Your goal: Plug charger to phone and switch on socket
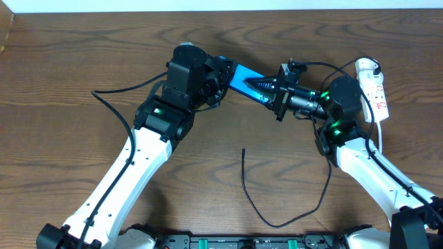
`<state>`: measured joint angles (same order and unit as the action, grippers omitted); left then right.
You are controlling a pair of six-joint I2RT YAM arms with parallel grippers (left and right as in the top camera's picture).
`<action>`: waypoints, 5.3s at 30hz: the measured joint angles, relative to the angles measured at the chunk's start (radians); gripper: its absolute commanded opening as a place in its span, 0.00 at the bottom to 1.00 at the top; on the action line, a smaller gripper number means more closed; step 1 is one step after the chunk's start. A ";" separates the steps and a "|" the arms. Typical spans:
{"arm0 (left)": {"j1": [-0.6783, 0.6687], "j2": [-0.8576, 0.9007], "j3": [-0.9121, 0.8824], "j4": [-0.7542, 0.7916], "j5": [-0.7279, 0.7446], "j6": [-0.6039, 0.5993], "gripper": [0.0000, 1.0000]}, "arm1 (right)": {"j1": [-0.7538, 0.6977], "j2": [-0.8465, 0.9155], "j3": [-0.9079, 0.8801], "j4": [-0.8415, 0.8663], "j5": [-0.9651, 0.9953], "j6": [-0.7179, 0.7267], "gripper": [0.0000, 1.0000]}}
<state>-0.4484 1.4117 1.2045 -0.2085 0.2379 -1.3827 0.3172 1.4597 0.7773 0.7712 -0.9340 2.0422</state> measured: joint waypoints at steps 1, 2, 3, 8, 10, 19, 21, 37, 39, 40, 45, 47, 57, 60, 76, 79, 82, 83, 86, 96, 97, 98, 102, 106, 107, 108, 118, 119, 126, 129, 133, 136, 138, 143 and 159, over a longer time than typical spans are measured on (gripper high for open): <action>0.000 0.000 0.000 0.000 0.000 0.000 0.25 | 0.000 0.000 0.000 0.000 0.000 0.000 0.01; 0.000 0.000 0.000 0.000 0.000 0.000 0.24 | 0.000 0.000 0.000 0.000 -0.001 0.000 0.01; 0.000 0.000 0.000 0.001 0.000 0.000 0.21 | 0.000 0.000 0.000 0.000 -0.001 0.000 0.01; 0.000 0.000 0.000 0.001 -0.005 -0.001 0.31 | 0.000 0.000 0.000 0.001 0.003 0.008 0.01; 0.000 0.000 0.000 0.003 -0.009 -0.001 0.31 | 0.000 0.000 0.000 -0.001 -0.002 0.009 0.01; 0.000 0.000 0.000 0.004 -0.048 0.004 0.32 | 0.001 0.000 0.000 0.010 -0.005 0.009 0.01; 0.000 0.000 0.000 0.004 -0.051 0.003 0.30 | 0.001 0.000 0.000 0.010 -0.004 0.009 0.01; 0.004 0.000 0.000 0.029 -0.053 -0.034 0.07 | 0.000 0.000 0.000 0.019 0.016 0.067 0.06; 0.004 0.000 0.000 0.026 -0.054 -0.033 0.07 | 0.001 0.000 0.000 0.018 0.012 0.062 0.31; 0.004 0.000 0.000 0.025 -0.055 -0.031 0.07 | 0.001 0.000 0.000 0.016 0.008 0.057 0.42; 0.003 0.000 0.000 0.006 -0.061 0.000 0.07 | 0.001 0.000 0.000 0.024 -0.010 0.033 0.76; 0.003 0.000 0.000 0.006 -0.061 0.004 0.07 | 0.001 0.000 0.000 0.026 -0.011 0.023 0.88; 0.100 0.000 0.000 0.006 -0.030 0.042 0.07 | 0.001 0.000 0.000 0.024 -0.013 -0.024 0.99; 0.178 0.000 0.000 0.006 0.035 0.060 0.07 | 0.000 0.000 0.000 0.019 -0.013 -0.086 0.99; 0.638 0.000 0.000 0.001 0.805 0.526 0.07 | -0.051 0.000 0.007 -0.240 0.050 -0.734 0.99; 0.659 0.000 0.000 0.001 0.910 0.594 0.07 | -0.051 0.000 0.041 -0.436 0.082 -0.851 0.99; 0.664 0.005 0.000 0.003 0.970 0.636 0.07 | -0.051 0.001 0.136 -0.690 0.114 -0.982 0.99; 0.664 0.008 0.000 0.003 0.982 0.650 0.08 | -0.050 0.002 0.175 -0.766 0.127 -1.017 0.99; 0.664 0.024 0.000 -0.001 1.004 0.679 0.07 | -0.044 0.002 0.307 -1.033 0.188 -1.139 0.99; 0.664 0.079 0.000 -0.121 1.021 0.798 0.07 | 0.111 0.006 0.473 -1.592 0.472 -1.363 0.99; 0.664 0.081 0.000 -0.137 1.021 0.815 0.07 | 0.132 0.010 0.473 -1.624 0.494 -1.370 0.99; 0.664 0.081 0.000 -0.149 1.020 0.830 0.07 | 0.150 0.016 0.473 -1.644 0.512 -1.374 0.99; 0.664 0.081 0.000 -0.173 1.020 0.865 0.07 | 0.215 0.062 0.473 -1.661 0.552 -1.381 0.99; 0.664 0.081 0.000 -0.179 1.020 0.877 0.07 | 0.264 0.098 0.473 -1.668 0.554 -1.378 0.99; 0.664 0.081 0.000 -0.180 1.020 0.881 0.08 | 0.272 0.098 0.473 -1.666 0.554 -1.377 0.95; 0.664 0.081 0.000 -0.180 1.021 0.884 0.07 | 0.278 0.098 0.473 -1.659 0.554 -1.378 0.89; 0.664 0.081 0.000 -0.198 1.021 0.887 0.07 | 0.356 0.180 0.473 -1.634 0.676 -1.308 0.98; 0.664 0.081 0.000 -0.198 1.020 0.887 0.08 | 0.364 0.209 0.473 -1.634 0.676 -1.297 0.97; 0.664 0.081 0.000 -0.200 1.020 0.887 0.07 | 0.377 0.399 0.471 -1.654 0.604 -1.264 0.96; 0.664 0.081 0.000 -0.200 1.020 0.887 0.07 | 0.367 0.420 0.470 -1.661 0.577 -1.260 0.96; 0.664 0.081 0.000 -0.201 1.020 0.887 0.07 | 0.354 0.421 0.470 -1.664 0.571 -1.247 0.98; 0.664 0.081 0.000 -0.204 1.020 0.887 0.07 | 0.357 0.421 0.470 -1.664 0.613 -1.223 0.99; 0.664 0.081 0.000 -0.204 1.020 0.887 0.08 | 0.360 0.421 0.470 -1.662 0.642 -1.203 0.96; 0.664 0.081 0.000 -0.210 1.020 0.887 0.08 | 0.361 0.426 0.470 -1.644 0.679 -1.176 0.94; 0.664 0.081 0.000 -0.206 1.020 0.887 0.07 | 0.383 0.497 0.473 -1.601 0.768 -1.152 0.80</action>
<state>0.2153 1.4925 1.2045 -0.4145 1.2583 -0.4961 0.6998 1.9568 1.2507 -0.8303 -0.1665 0.8906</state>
